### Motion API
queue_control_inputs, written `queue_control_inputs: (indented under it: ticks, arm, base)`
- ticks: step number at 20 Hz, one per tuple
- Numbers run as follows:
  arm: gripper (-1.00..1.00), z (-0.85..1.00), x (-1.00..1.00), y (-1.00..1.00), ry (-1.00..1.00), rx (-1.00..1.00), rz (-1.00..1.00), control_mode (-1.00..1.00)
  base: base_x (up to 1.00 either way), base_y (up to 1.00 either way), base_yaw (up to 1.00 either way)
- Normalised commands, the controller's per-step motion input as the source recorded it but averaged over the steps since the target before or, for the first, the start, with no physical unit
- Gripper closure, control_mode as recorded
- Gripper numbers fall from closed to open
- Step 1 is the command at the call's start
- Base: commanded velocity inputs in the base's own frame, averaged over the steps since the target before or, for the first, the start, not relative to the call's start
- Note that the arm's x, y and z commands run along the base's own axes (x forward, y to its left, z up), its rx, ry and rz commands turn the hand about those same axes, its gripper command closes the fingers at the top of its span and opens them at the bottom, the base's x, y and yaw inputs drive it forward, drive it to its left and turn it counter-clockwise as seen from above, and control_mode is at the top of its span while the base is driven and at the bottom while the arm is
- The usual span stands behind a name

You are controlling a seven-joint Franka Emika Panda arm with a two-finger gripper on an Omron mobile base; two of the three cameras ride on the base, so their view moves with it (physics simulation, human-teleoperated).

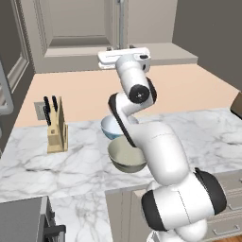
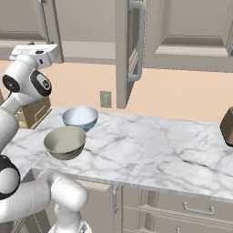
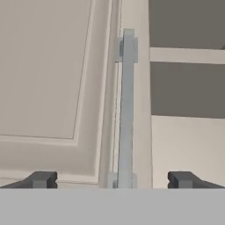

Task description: Open the cabinet. Pick the bowls from the counter and place them in the cabinet. Then close the cabinet.

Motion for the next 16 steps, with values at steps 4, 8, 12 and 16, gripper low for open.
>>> queue_control_inputs:
  ticks: [4, 8, 12, 16]
  arm:
    - [-1.00, 0.00, 0.65, 0.07, 0.00, 0.00, 0.00, -1.00]
    - [-1.00, 0.00, 0.57, 0.13, -0.01, 0.00, 0.00, -1.00]
    - [-1.00, 0.00, 0.52, 0.07, -0.03, 0.00, 0.00, -1.00]
    - [1.00, 0.00, 0.40, 0.00, -0.05, 0.00, 0.00, -1.00]
  base:
    - [0.00, 0.00, 0.00]
    - [0.00, 0.00, 0.00]
    - [0.00, 0.00, 0.00]
    - [0.00, 0.00, 0.00]
